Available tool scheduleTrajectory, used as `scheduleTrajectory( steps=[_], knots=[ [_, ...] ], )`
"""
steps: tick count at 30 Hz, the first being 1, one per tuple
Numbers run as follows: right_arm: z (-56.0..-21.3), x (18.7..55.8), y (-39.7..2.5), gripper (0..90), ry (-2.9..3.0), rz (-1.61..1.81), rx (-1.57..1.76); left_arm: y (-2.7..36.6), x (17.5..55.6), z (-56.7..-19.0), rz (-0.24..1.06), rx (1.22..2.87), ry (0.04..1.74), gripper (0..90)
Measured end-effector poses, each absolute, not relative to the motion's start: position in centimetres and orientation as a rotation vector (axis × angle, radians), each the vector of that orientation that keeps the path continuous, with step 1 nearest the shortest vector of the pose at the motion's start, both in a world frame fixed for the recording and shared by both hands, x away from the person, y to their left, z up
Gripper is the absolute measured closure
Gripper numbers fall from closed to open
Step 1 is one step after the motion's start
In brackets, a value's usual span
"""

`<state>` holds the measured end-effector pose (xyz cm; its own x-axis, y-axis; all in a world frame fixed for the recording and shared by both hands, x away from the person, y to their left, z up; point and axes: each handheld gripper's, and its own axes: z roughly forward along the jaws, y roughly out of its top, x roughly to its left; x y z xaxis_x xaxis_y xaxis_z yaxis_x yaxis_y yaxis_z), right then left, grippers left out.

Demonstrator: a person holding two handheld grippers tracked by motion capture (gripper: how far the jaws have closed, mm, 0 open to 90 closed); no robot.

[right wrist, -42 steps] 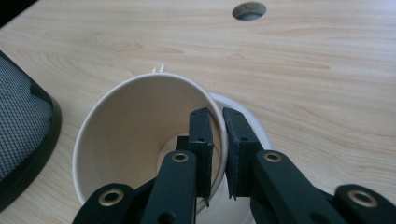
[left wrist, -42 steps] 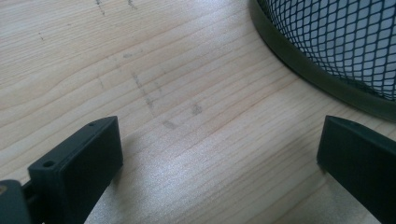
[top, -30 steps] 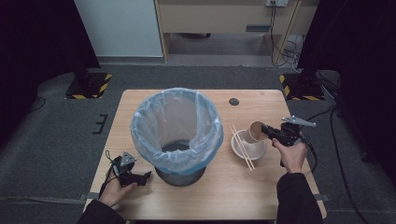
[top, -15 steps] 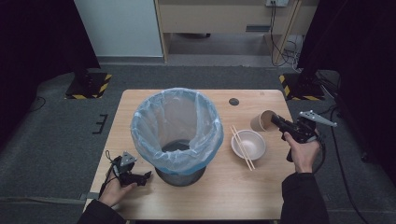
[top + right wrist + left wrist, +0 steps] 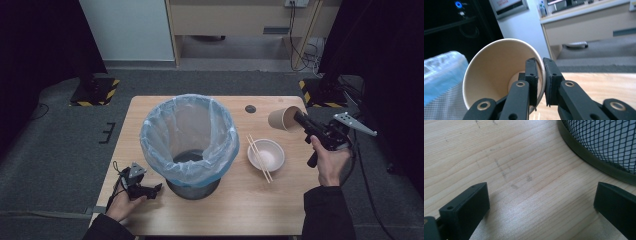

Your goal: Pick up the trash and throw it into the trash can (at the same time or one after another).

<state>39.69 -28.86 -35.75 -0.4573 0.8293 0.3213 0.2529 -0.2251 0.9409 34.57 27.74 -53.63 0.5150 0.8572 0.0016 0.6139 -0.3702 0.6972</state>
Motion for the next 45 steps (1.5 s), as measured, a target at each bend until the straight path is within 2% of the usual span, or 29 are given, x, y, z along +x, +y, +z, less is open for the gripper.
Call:
scheduleTrajectory(
  steps=[22, 45],
  knots=[
    [-30.1, 37.0, -26.9, 83.1, 1.478, 1.947, 1.067, 27.7, 34.6, -53.6, 0.487, 2.113, 1.194, 0.0],
    [-26.8, 36.7, -22.5, 83.1, 1.523, 2.038, 0.929, 27.7, 34.6, -53.6, 0.487, 2.112, 1.194, 0.0]
  ],
)
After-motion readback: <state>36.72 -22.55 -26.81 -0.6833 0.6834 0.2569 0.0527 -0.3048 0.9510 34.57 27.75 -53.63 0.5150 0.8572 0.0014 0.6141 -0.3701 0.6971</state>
